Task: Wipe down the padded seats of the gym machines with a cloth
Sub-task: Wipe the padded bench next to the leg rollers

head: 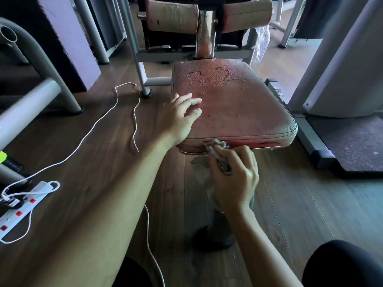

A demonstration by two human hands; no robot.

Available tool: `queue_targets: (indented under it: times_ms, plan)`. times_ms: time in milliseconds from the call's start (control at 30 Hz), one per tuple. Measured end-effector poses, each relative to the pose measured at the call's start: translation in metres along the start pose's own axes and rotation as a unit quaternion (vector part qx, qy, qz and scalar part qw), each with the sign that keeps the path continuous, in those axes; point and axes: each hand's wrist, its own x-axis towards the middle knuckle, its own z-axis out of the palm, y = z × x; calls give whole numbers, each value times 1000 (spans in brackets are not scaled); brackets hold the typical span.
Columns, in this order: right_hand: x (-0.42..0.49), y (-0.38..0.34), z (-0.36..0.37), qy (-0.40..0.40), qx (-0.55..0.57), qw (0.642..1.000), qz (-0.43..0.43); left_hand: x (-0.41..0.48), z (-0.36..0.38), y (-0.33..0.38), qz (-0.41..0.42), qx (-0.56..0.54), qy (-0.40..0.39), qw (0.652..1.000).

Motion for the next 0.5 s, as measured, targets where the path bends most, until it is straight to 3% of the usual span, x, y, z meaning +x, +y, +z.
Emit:
queue_targets:
  times_ms: [100,267,400,500]
  plan:
    - [-3,-7,7,22,9,999,40,1,-1,-3,3,-22,-17,1000]
    - [-8,-21,18,-42,4,999,-24,6,-7,-7,11,-3,-67,998]
    - [-2,-1,2,28,-15,998,47,8,-5,-9,1,30,-74,997]
    - [-5,-13,12,21,-9,999,43,9,-4,-10,12,35,-67,997]
